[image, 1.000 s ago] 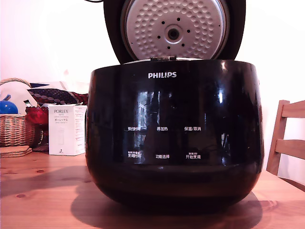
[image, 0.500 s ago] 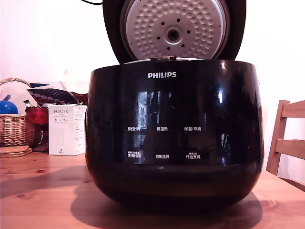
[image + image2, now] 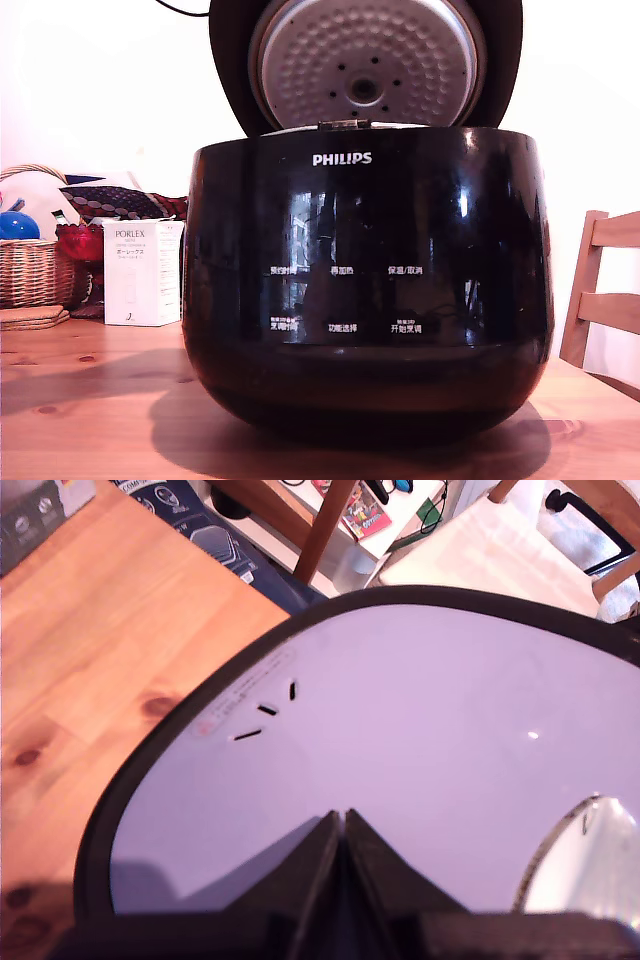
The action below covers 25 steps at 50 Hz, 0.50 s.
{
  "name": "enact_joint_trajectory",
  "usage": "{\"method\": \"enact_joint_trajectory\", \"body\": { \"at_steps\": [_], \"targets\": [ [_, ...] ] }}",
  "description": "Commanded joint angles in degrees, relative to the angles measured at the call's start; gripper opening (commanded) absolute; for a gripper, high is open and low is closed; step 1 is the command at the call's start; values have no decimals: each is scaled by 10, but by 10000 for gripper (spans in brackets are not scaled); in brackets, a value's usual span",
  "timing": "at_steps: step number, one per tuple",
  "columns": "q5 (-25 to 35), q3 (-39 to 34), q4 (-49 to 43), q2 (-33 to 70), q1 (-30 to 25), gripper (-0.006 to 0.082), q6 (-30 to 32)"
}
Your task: Close the rice cooker by pressing the lid down with medium force
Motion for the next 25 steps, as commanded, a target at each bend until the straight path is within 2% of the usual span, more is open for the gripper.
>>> {"method": "enact_joint_trajectory", "body": {
  "at_steps": [1,16,25],
  "targets": [
    [-2,-7,-6,22,-9,-23,5],
    [-12,-73,-3,15,-17,-24,10],
    [-16,-144,30,-10,-24,-23,9]
  ]
}}
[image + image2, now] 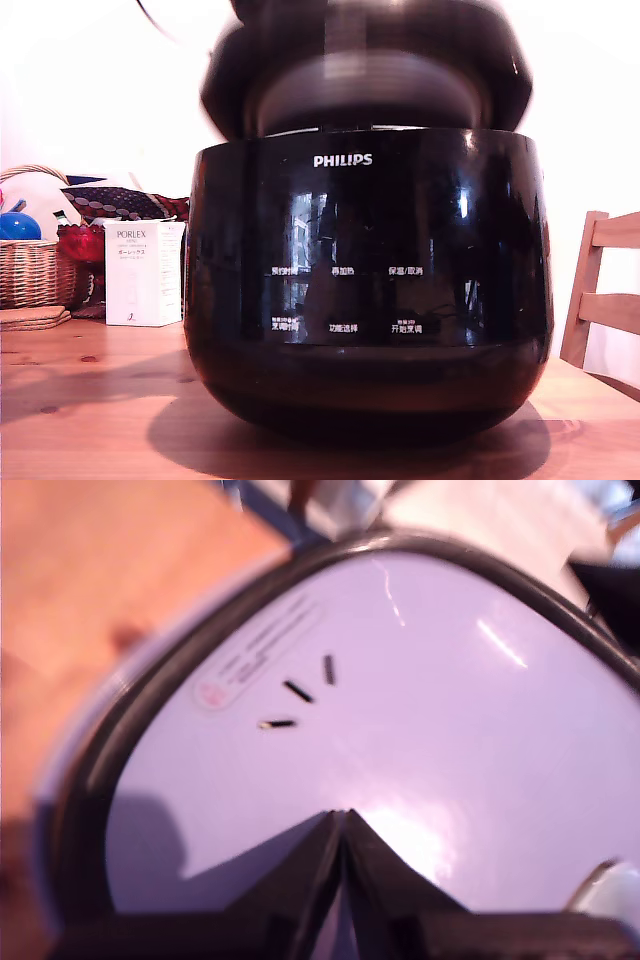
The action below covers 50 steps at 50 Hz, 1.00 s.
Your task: Close the rice cooker by pressing the lid down with medium force
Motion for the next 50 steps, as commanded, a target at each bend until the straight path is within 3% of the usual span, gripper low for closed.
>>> {"method": "enact_joint_trajectory", "body": {
  "at_steps": [1,23,50],
  "targets": [
    [-10,-45,2,-10,-9,-23,2],
    [-13,-237,106,-99,-26,-23,-19],
    [-142,-454,333,-264,-31,-23,-60]
  ]
}}
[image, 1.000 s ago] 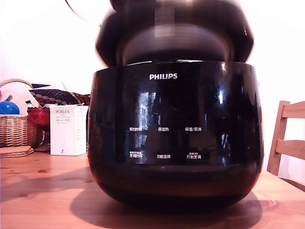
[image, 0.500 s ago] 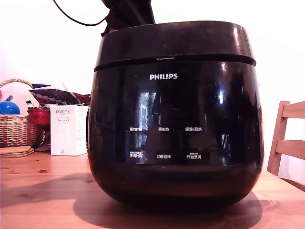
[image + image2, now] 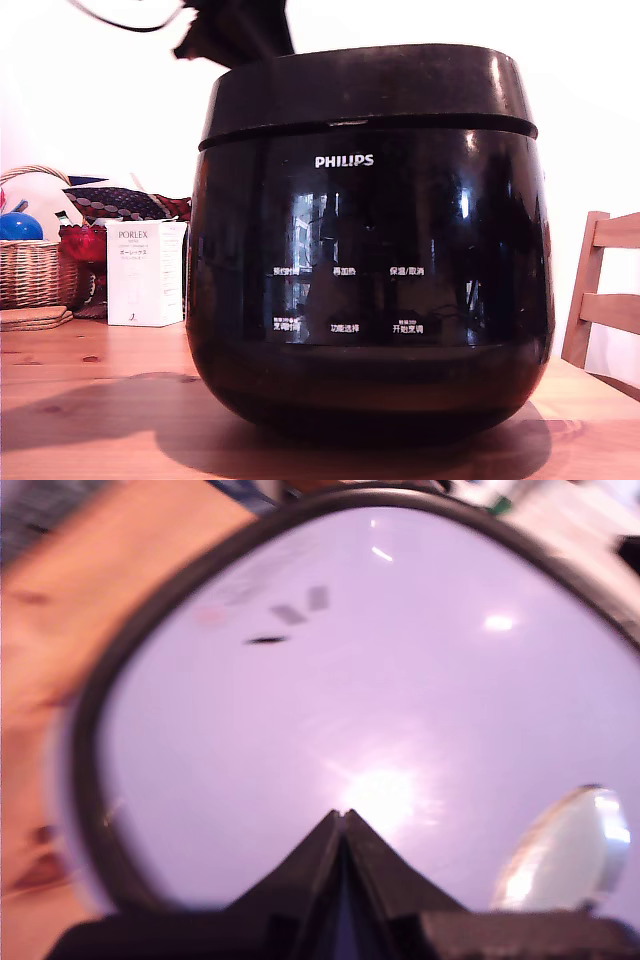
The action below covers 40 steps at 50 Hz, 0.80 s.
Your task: Close the rice cooker by pressing the lid down with medium force
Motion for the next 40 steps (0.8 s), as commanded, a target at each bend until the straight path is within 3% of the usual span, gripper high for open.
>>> {"method": "enact_joint_trajectory", "body": {
  "at_steps": [1,25,40],
  "targets": [
    [-15,-56,14,3,0,-23,-2],
    [-28,-260,248,-172,-24,-23,-1],
    [-24,-358,334,-243,-24,-23,-4]
  ]
}}
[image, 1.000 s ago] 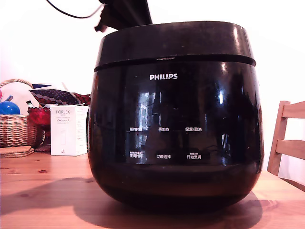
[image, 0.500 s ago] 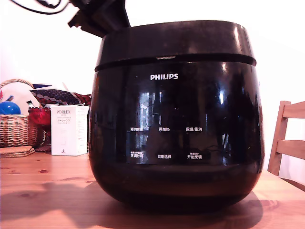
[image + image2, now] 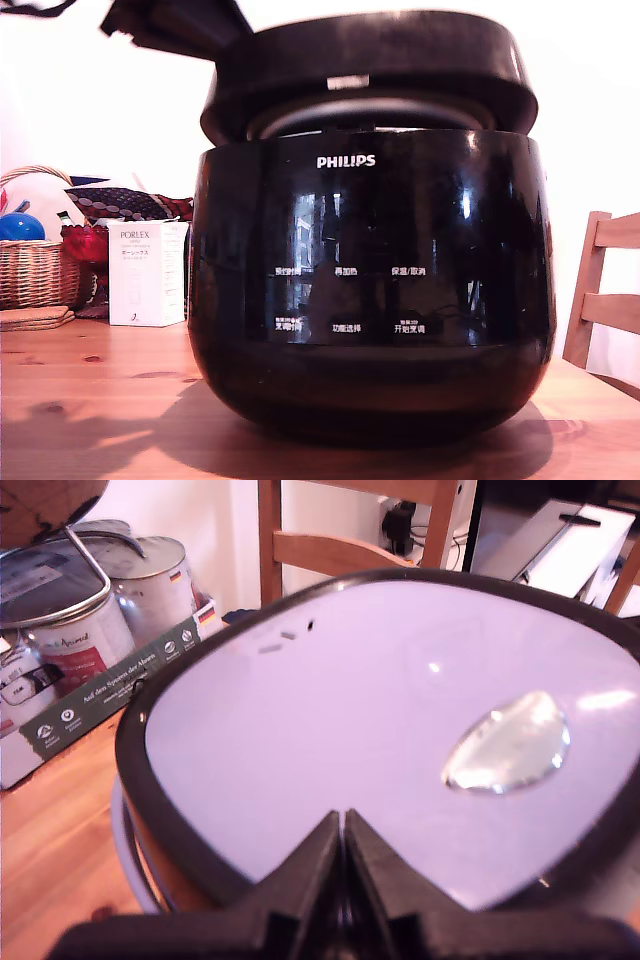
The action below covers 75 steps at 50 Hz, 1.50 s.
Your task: Close the rice cooker by pressing the lid down with medium force
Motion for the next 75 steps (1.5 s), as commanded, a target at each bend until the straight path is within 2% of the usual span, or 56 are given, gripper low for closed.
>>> {"method": "enact_joint_trajectory", "body": {
  "at_steps": [1,13,22,42,75],
  "targets": [
    [2,-33,13,-11,-2,-23,-2],
    [20,-105,104,-63,-2,-23,-2],
    [58,-119,141,-71,-2,-23,-2],
    [85,-145,170,-68,-3,-23,5],
    [88,-150,147,-15,-14,-23,18]
  ]
}}
